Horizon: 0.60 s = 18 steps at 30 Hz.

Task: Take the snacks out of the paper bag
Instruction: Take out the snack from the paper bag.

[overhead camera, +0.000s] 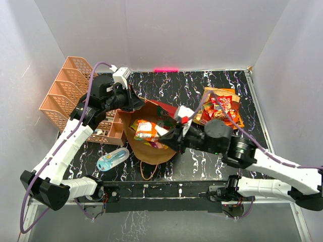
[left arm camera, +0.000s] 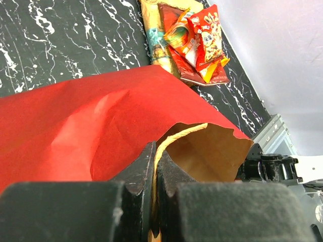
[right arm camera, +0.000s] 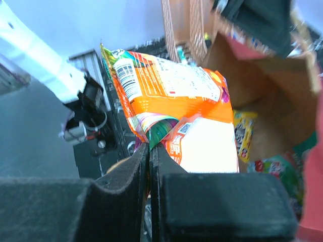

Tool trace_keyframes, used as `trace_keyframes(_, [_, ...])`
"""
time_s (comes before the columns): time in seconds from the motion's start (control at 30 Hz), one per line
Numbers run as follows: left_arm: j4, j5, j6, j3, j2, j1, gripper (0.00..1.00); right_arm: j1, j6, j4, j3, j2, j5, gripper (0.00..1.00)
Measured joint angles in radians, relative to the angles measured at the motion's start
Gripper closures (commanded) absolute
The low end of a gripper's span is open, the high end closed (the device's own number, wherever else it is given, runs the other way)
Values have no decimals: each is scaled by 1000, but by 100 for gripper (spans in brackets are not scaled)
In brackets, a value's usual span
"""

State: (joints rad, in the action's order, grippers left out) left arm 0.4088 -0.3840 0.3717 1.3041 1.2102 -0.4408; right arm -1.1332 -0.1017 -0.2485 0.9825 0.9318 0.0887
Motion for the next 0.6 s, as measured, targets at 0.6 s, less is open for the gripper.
trace_keyframes(0.6, [16,29,3,0,11,0,100,73,276,40,204,30,-971,93])
